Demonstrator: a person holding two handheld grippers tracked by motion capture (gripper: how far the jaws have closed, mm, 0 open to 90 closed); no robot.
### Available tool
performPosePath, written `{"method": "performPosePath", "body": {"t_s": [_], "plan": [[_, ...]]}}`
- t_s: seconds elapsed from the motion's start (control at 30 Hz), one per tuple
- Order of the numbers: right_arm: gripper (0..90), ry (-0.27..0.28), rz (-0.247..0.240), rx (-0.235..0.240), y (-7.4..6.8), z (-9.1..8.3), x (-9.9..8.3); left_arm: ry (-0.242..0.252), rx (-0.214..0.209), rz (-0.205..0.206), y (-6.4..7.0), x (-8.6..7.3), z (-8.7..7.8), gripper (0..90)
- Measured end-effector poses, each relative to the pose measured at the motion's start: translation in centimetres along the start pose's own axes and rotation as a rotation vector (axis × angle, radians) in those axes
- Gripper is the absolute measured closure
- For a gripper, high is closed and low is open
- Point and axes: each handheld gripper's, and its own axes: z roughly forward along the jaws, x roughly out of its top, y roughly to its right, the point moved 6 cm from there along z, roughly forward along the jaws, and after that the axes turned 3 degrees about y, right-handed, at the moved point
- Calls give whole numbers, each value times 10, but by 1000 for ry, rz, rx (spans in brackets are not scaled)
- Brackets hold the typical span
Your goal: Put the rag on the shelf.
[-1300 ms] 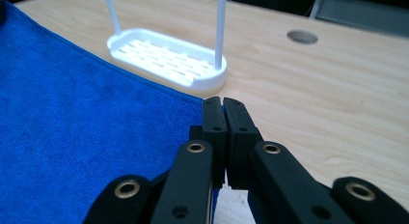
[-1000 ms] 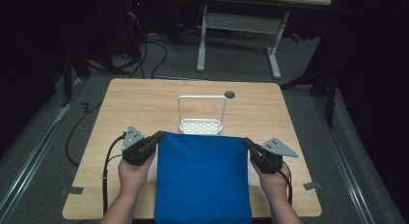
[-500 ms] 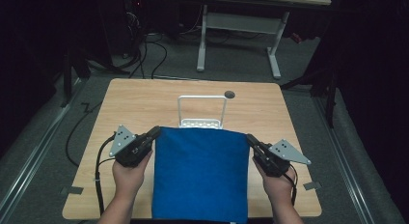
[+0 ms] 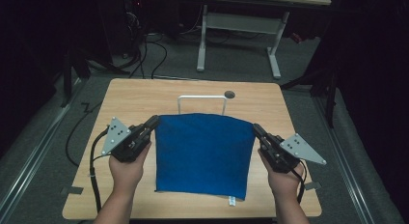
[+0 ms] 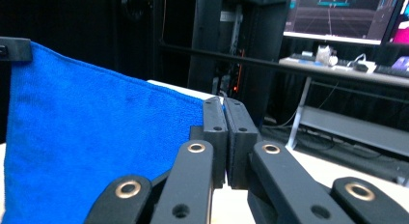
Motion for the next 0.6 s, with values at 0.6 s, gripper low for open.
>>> {"method": "performPosePath", "body": {"t_s": [0.6], "plan": [[895,90,-35,-12,10,13,56,69,7,63,-8,48,16,885]]}}
